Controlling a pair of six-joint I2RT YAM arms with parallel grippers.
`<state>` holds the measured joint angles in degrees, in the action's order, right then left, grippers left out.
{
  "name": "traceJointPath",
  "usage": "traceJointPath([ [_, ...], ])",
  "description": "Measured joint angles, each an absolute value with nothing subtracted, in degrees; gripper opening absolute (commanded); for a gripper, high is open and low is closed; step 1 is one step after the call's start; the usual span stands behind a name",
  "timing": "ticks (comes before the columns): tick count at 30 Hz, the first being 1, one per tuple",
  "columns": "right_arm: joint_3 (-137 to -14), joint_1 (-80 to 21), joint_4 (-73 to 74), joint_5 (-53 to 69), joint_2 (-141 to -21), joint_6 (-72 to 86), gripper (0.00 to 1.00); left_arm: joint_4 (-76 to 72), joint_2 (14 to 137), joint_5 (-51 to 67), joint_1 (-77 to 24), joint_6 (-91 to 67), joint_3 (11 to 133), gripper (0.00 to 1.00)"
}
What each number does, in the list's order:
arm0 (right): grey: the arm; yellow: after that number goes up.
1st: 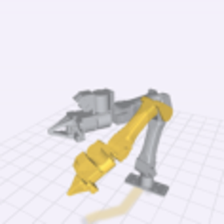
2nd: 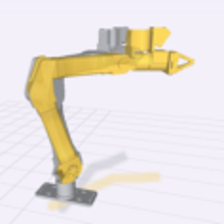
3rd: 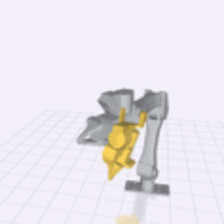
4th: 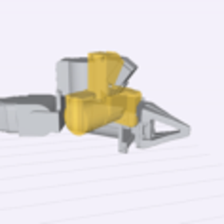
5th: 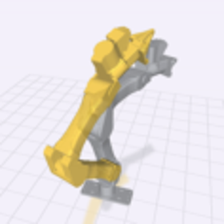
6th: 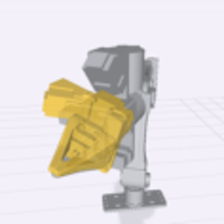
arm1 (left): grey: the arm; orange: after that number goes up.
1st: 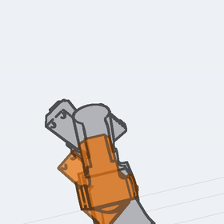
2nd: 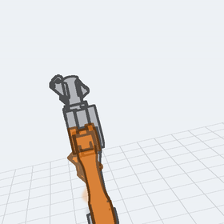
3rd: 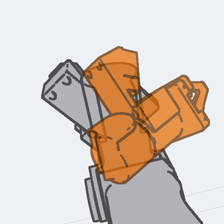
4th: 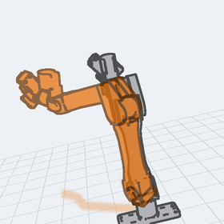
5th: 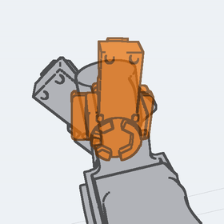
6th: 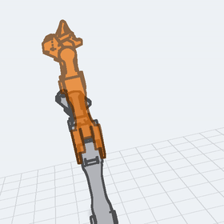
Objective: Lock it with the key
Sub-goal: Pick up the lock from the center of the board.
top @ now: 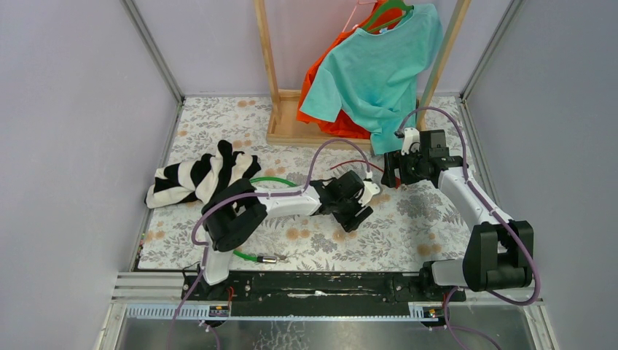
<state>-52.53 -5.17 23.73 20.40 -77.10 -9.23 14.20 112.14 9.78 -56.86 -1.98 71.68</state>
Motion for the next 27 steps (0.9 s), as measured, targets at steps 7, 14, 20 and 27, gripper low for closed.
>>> traceJointPath([
  [7, -52.5, -5.2, 23.8, 20.6, -77.9, -9.2, 0.83, 14.2, 112.2, 7.9, -58.6, -1.7, 71.6, 0.60],
  [14, -52.5, -5.1, 23.9, 20.7, -78.0, -9.3, 0.83, 13.9, 112.5, 5.6, -59.3, -1.1, 71.5, 0.42],
  [20, -52.5, -5.1, 24.0, 21.3, -78.0, -9.5, 0.83, 12.4, 112.3, 5.1, -59.3, 1.4, 70.8, 0.14],
  [27, -52.5, -5.1, 24.1, 26.8, -77.3, -12.1, 0.82, 12.6, 105.9, 9.7, -59.2, 11.6, 65.0, 0.00],
])
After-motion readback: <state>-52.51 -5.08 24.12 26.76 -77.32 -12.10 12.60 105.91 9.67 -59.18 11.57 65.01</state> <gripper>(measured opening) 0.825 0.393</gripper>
